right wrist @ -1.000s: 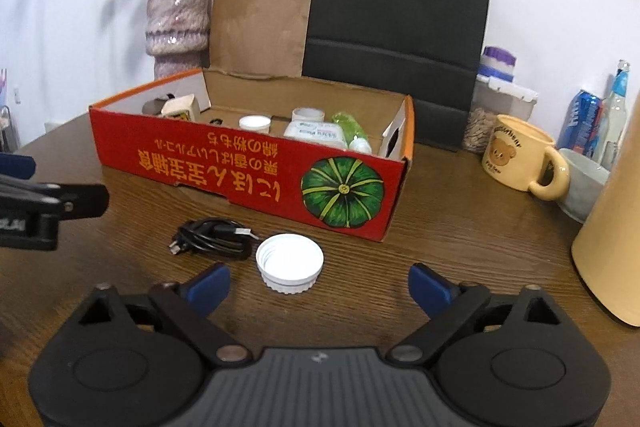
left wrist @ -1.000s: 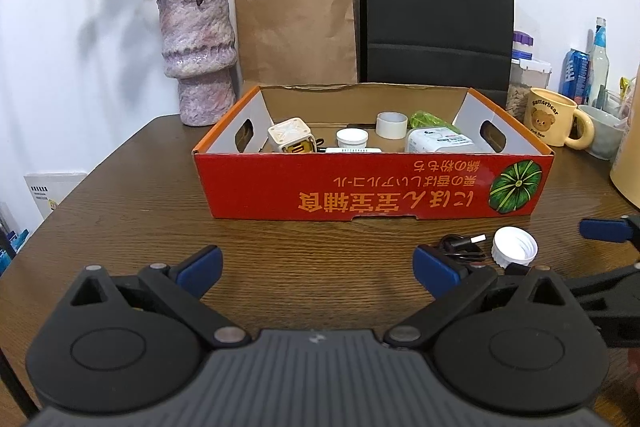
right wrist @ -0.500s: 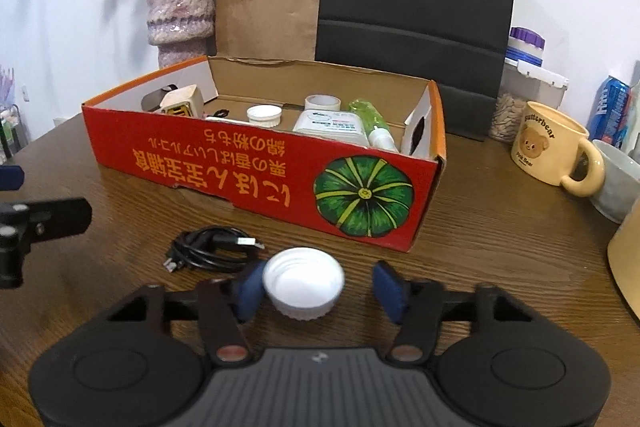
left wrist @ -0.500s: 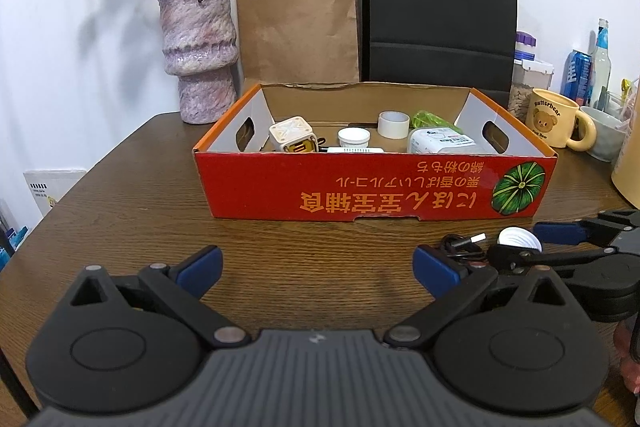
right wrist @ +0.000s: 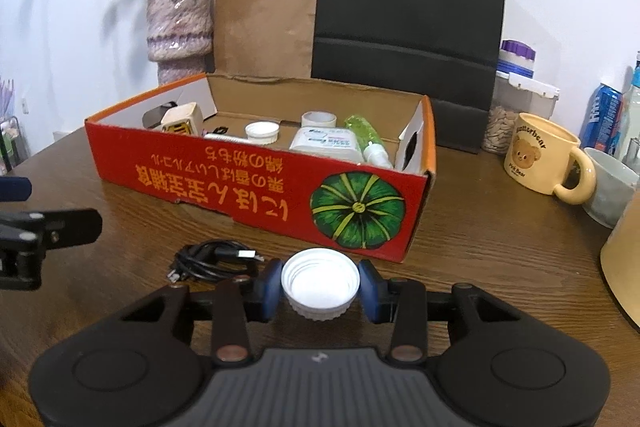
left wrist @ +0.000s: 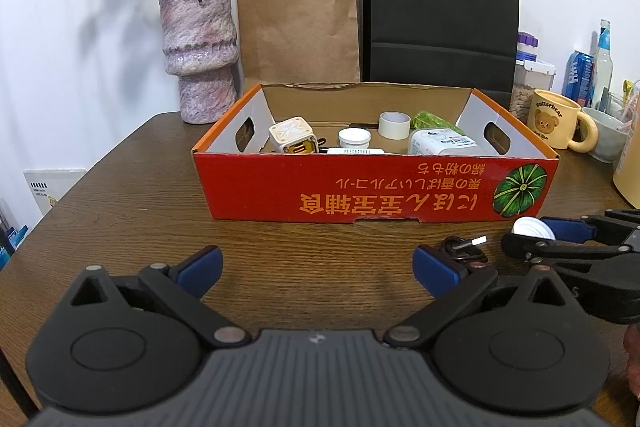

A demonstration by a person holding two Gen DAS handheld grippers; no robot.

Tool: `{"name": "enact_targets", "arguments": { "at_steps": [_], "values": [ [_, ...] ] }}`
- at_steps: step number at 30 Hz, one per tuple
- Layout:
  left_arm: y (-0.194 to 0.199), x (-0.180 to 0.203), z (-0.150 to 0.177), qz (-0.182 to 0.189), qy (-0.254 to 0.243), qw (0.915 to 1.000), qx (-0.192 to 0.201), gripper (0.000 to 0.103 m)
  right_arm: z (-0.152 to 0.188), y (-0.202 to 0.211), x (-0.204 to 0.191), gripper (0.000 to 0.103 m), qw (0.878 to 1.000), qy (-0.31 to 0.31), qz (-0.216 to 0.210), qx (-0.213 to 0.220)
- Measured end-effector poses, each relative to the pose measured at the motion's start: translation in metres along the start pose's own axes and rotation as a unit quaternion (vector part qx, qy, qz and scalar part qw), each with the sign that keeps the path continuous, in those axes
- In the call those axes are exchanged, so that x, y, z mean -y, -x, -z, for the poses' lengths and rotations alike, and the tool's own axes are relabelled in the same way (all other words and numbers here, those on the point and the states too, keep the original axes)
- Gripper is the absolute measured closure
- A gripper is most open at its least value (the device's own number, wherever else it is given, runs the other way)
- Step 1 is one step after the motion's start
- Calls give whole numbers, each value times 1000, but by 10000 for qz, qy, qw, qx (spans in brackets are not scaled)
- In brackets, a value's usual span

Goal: Organize rigid objects
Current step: 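Grasp the black USB cable with the left tool while the right tool holds the lid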

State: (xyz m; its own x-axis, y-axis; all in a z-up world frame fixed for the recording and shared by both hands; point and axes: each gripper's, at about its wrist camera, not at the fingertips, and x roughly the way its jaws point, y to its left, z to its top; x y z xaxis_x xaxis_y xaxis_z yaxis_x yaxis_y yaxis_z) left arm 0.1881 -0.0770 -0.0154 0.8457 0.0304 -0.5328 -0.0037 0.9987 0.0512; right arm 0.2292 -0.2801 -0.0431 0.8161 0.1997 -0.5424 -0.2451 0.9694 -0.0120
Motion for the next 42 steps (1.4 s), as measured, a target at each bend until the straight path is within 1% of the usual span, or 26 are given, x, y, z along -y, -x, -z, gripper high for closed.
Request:
{"name": "enact_targets", "arguments": {
  "at_steps": [7, 17, 31, 42],
  "values": [
    [-2, 7, -5, 44, -11, 10000, 16, 0, 0, 13, 9, 63, 9996, -120, 111, 231],
    [-9, 29, -9, 169, -132, 9998, -6, 0, -1, 23, 25, 63, 9987, -284, 223, 373],
    [-31, 69, -7, 431, -339, 9981, -270, 0, 3, 37, 61, 63, 9958, -577, 504, 510],
    [-52, 89, -5, 443, -392, 9970, -494, 0, 3, 41, 65, 64, 9952, -603, 521, 576]
  ]
}}
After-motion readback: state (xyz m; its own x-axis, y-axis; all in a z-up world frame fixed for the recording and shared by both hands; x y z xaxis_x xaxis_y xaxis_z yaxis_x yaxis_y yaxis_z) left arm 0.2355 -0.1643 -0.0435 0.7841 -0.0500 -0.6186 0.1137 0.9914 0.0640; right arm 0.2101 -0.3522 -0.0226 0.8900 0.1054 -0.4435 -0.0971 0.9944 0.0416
